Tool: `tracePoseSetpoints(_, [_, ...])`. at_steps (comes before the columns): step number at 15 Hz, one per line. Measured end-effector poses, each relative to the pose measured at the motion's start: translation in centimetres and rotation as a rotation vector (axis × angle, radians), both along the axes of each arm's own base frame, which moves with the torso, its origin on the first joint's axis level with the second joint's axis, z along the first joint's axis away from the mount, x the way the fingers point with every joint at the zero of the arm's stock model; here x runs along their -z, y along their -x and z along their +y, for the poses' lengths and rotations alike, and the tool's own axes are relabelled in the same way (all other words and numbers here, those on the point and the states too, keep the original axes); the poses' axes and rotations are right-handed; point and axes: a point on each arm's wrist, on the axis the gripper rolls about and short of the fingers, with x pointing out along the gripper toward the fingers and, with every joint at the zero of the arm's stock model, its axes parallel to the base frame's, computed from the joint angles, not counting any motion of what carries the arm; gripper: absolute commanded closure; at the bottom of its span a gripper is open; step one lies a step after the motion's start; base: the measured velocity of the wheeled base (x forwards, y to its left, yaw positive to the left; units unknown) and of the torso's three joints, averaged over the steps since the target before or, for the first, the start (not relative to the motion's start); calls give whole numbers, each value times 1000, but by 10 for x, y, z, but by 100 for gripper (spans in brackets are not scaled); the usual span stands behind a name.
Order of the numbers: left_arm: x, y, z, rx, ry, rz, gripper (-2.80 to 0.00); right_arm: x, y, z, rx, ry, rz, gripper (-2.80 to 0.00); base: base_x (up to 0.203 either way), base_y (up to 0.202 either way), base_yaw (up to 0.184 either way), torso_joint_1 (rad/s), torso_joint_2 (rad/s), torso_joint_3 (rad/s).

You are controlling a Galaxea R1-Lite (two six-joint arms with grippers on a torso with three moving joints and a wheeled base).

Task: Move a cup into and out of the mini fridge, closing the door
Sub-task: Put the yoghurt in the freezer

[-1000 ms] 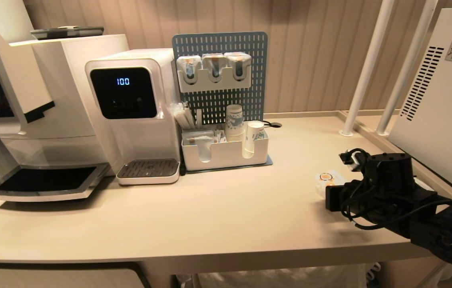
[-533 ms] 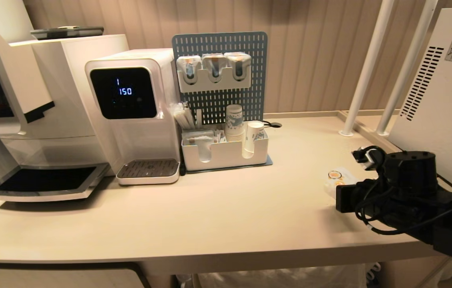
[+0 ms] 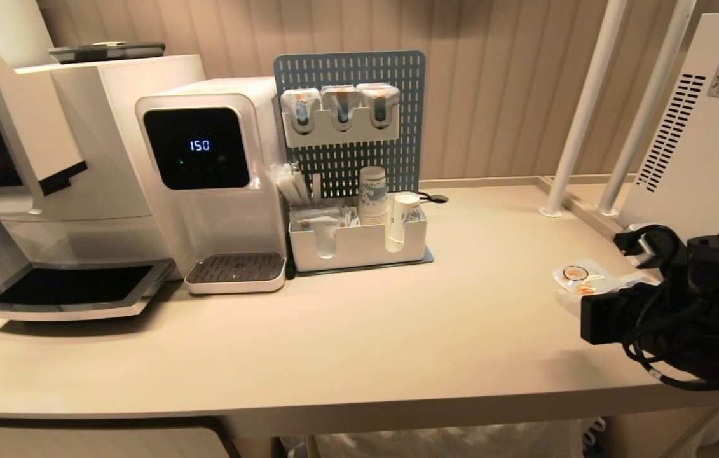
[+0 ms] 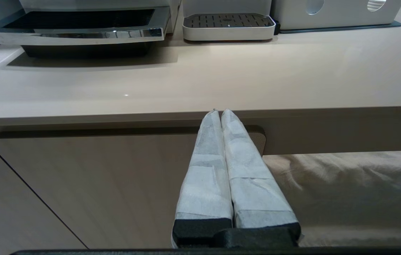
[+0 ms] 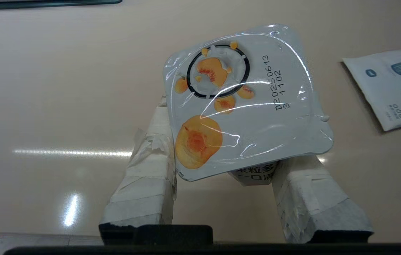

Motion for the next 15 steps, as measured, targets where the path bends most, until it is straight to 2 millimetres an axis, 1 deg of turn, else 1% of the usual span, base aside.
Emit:
tracePoseSetpoints(4, [0, 0, 0, 0, 0, 0, 0, -14, 21, -14, 40, -3, -34, 0, 0, 0, 0, 0, 0, 0])
tracePoseSetpoints(8, [0, 0, 0, 0, 0, 0, 0, -24, 50, -27, 60, -6, -51, 0, 0, 0, 0, 0, 0, 0])
tracePoseSetpoints(12, [0, 0, 0, 0, 0, 0, 0, -32, 91, -46, 104, 41, -94, 0, 0, 0, 0, 0, 0, 0])
tracePoseSetpoints(15, [0, 0, 0, 0, 0, 0, 0, -35, 130, -58, 146, 54, -138, 0, 0, 0, 0, 0, 0, 0])
